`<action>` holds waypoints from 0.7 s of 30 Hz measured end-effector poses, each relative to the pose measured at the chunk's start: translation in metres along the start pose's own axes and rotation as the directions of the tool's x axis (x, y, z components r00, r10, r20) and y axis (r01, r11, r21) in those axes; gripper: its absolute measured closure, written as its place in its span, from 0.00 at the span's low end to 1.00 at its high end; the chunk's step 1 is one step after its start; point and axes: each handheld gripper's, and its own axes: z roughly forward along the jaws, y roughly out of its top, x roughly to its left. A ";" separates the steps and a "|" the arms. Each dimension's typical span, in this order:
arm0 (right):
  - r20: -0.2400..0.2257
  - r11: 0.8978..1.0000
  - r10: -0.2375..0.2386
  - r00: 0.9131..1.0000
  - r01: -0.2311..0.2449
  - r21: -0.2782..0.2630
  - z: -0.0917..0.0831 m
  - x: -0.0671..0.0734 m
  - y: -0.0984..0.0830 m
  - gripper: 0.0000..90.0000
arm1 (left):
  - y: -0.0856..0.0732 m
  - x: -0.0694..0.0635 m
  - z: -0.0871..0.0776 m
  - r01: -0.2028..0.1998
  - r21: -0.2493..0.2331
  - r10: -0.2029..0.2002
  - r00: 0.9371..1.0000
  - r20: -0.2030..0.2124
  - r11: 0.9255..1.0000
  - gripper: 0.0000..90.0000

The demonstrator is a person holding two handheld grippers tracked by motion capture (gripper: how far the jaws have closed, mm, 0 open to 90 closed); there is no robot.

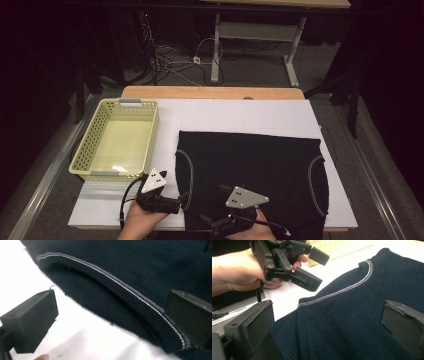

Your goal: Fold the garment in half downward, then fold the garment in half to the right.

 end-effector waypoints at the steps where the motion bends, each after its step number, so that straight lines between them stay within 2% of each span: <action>1: -0.004 1.000 0.001 1.000 -0.001 0.003 0.000 0.000 -0.001 0.00 | 0.000 0.000 0.000 -0.001 0.000 0.001 1.000 -0.002 1.000 0.00; 5: -0.011 1.000 -0.001 1.000 0.002 0.012 0.000 -0.001 -0.002 0.00 | 0.001 0.000 0.001 0.008 0.005 -0.008 1.000 -0.006 1.000 0.00; 9: -0.019 1.000 0.005 1.000 -0.005 0.013 0.000 -0.001 -0.003 0.00 | 0.007 -0.001 0.005 0.054 0.006 -0.054 0.999 0.005 0.998 0.00; 16: -0.014 1.000 0.003 1.000 -0.002 0.008 -0.003 -0.003 -0.002 0.00 | 0.031 -0.002 0.017 0.023 0.006 -0.023 1.000 -0.004 1.000 0.00; 21: -0.012 1.000 -0.003 1.000 0.004 0.015 -0.004 -0.007 -0.002 0.00 | 0.050 0.003 0.031 0.016 -0.007 -0.016 1.000 0.004 1.000 0.00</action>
